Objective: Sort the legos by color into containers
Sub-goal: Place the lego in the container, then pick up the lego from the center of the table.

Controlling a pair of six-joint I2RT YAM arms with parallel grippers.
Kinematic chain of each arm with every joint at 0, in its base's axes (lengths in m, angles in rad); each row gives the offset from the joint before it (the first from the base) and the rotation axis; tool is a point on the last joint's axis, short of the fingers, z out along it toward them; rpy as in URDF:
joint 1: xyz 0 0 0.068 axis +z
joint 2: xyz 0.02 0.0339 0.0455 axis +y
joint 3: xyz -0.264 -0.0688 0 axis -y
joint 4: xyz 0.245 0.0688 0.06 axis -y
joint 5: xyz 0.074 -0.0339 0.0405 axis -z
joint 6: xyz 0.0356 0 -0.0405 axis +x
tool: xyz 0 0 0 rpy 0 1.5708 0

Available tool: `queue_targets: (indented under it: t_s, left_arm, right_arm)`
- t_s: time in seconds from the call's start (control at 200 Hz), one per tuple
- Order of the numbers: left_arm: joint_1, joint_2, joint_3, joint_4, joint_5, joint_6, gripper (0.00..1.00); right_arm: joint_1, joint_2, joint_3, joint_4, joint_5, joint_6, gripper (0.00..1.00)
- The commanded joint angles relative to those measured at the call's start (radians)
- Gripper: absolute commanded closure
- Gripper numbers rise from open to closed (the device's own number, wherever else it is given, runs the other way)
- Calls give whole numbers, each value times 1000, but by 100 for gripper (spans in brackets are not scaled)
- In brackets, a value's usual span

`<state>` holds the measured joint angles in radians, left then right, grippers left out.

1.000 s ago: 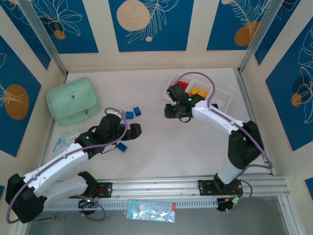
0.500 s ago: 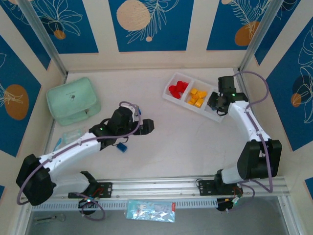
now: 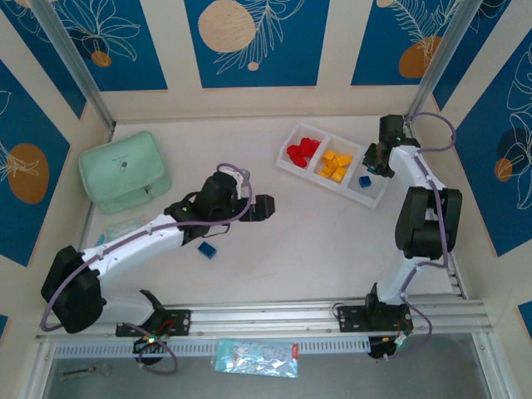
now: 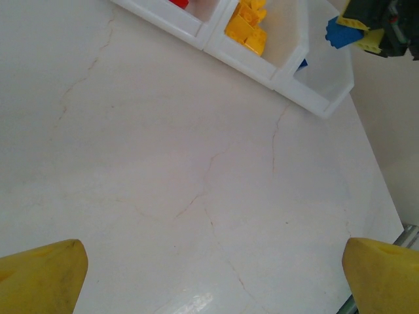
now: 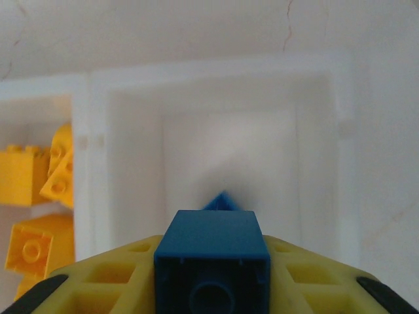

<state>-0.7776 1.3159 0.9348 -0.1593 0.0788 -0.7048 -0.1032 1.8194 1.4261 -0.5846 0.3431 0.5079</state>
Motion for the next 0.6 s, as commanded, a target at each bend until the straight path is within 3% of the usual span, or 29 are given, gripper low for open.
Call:
queue_targets:
  t_s: [0.0,0.26,0.595]
  left_arm:
    - [-12,6,34,13,15,18,1]
    - [-12,2,47,-2,-6,37,1]
    - [-8,-60,-1,-13,-49,45,1]
  right_arm:
    - [-16,41,46,-2,16,3,58]
    - [6,18,59,-20,27,-6,47]
    - [184,-110,-24,-50,15,-30,42]
